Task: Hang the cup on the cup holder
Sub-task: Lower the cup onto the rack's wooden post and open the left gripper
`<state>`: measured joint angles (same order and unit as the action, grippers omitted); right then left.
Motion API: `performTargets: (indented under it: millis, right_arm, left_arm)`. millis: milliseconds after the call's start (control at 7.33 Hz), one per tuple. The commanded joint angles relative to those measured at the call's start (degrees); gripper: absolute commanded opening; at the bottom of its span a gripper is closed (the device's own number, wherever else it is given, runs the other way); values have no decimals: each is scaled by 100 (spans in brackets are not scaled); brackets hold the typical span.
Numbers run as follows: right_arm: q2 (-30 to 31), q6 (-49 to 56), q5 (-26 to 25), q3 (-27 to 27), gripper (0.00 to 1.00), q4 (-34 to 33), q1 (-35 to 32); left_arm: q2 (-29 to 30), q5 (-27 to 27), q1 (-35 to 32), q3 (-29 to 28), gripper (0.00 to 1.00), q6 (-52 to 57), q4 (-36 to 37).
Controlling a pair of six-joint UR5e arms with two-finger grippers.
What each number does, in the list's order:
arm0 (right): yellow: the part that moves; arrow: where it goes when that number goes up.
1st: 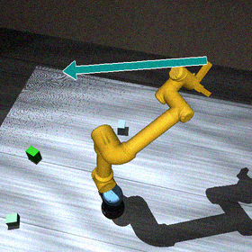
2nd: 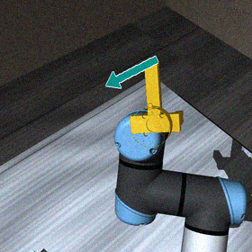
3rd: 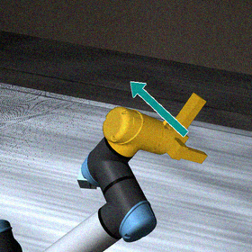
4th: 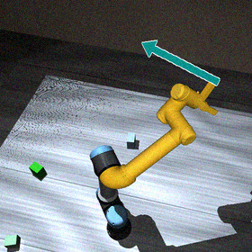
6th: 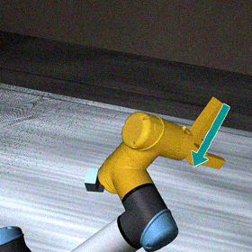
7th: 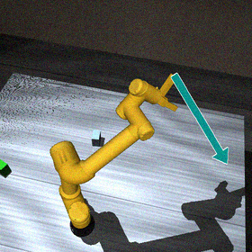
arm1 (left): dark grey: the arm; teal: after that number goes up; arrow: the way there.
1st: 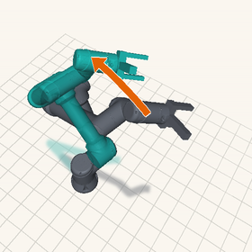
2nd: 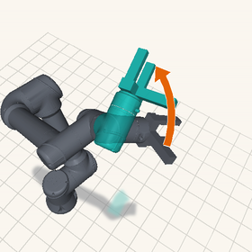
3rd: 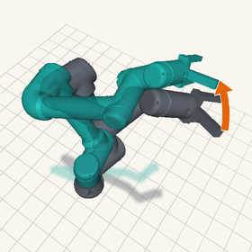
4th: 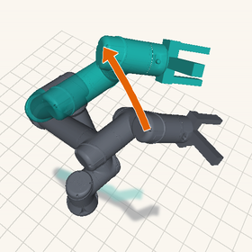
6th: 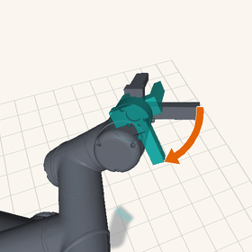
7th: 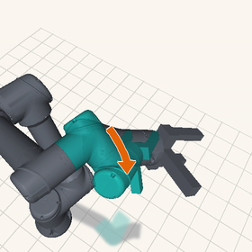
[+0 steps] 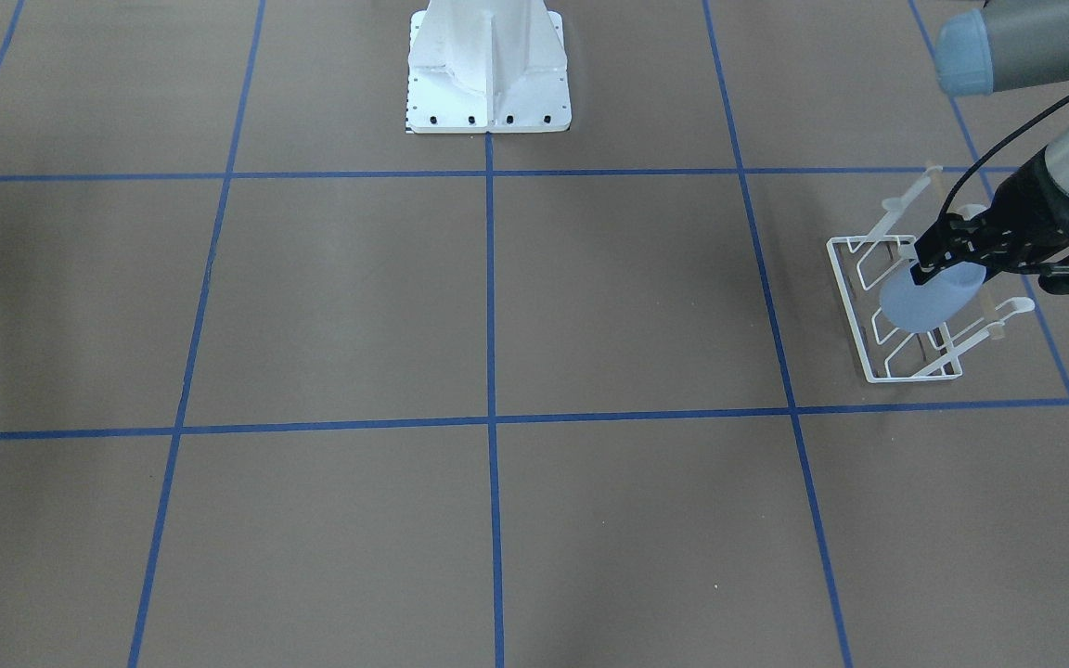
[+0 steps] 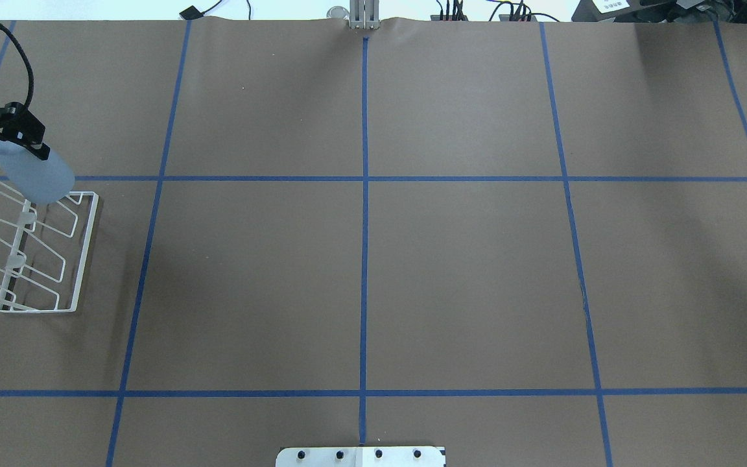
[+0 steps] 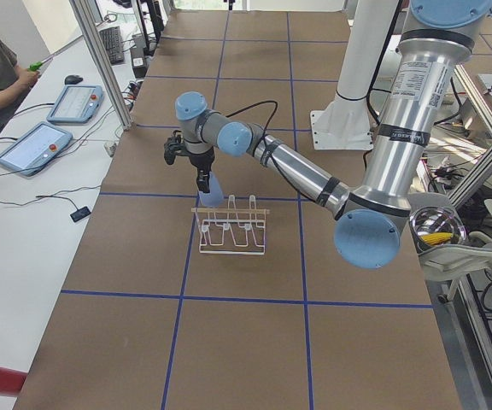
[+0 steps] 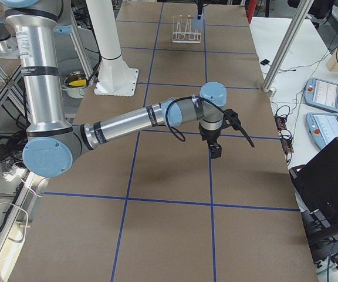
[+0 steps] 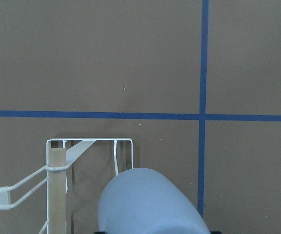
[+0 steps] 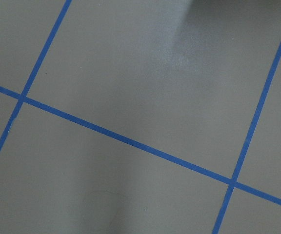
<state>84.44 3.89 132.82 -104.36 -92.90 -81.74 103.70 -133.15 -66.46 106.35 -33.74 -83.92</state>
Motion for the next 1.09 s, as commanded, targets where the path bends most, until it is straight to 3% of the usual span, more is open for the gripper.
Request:
performTargets:
  millis: [0, 273, 409, 545, 818, 955]
  right_arm:
    - [-7, -20, 7, -14, 100, 0, 9]
    - [-7, -20, -2, -6, 100, 0, 26]
    - [-7, -20, -2, -6, 100, 0, 27]
    - [-16, -20, -2, -14, 100, 0, 27]
    - [-16, -20, -2, -14, 100, 0, 44]
    - [-16, -29, -2, -23, 100, 0, 53]
  left_arm:
    - [-51, 0, 124, -132, 0, -1, -124]
    - [-52, -9, 142, -343, 0, -1, -229]
    - [-52, -9, 151, -413, 16, -1, -291]
    - [-52, -9, 151, -449, 96, 7, -292]
    - [-60, -26, 151, -432, 99, -1, -283]
    - [-69, -609, 142, -362, 99, -1, -240]
